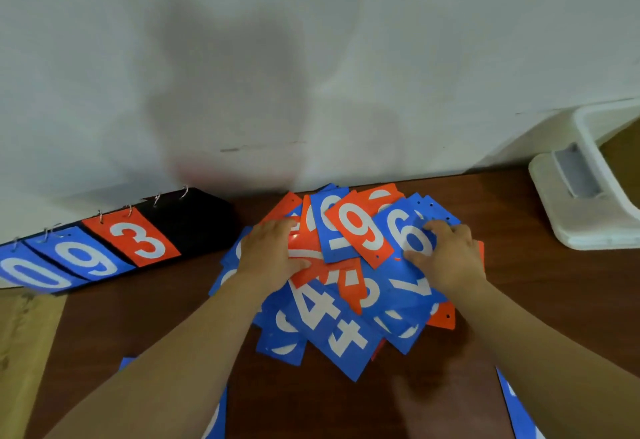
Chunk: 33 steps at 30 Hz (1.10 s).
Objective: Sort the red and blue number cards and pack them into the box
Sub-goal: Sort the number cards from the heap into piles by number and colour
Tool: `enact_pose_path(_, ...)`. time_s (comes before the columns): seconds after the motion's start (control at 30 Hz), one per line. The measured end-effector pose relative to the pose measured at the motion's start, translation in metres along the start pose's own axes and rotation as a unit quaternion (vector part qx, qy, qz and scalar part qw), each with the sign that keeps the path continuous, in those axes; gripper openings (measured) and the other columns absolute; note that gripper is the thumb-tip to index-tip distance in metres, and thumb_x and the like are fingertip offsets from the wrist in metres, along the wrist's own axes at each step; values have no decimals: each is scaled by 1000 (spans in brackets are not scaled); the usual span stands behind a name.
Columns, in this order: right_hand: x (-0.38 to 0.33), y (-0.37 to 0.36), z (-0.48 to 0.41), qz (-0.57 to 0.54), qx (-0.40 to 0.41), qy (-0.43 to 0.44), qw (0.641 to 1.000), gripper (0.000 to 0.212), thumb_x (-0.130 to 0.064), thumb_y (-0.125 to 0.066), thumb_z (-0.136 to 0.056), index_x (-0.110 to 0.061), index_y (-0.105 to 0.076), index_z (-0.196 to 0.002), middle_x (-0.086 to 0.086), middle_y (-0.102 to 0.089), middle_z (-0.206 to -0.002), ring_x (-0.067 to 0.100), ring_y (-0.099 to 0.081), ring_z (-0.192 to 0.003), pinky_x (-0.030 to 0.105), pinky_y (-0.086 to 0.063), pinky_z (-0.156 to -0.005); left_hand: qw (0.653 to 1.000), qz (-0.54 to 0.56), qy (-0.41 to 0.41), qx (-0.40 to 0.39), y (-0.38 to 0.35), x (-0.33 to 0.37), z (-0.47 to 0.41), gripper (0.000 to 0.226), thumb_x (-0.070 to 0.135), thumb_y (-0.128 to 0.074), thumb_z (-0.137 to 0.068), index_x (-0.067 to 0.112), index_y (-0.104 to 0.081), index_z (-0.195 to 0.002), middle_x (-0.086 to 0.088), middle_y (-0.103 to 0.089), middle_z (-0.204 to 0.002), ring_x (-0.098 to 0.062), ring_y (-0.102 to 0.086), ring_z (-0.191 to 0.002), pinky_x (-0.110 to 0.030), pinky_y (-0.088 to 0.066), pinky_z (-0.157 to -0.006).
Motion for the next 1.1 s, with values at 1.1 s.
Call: enact_pose_path(1.1, -108, 86, 261, -72, -295, 354, 885, 22, -16, -71, -94, -29, -74, -111, -15, -72, -104, -4, -65, -96, 13, -52, -83, 863, 497, 50, 69, 79, 38, 307, 37, 25, -69, -96, 40, -62, -129, 24, -58, -125, 10, -58, -110, -10, -52, -77)
Point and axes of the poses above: each hand's wrist, its own z-axis away from the middle knuckle, its own y-axis out of the back of the hand, x = y × z, the point moved 5 cm from there along -z, towards the middle knuckle
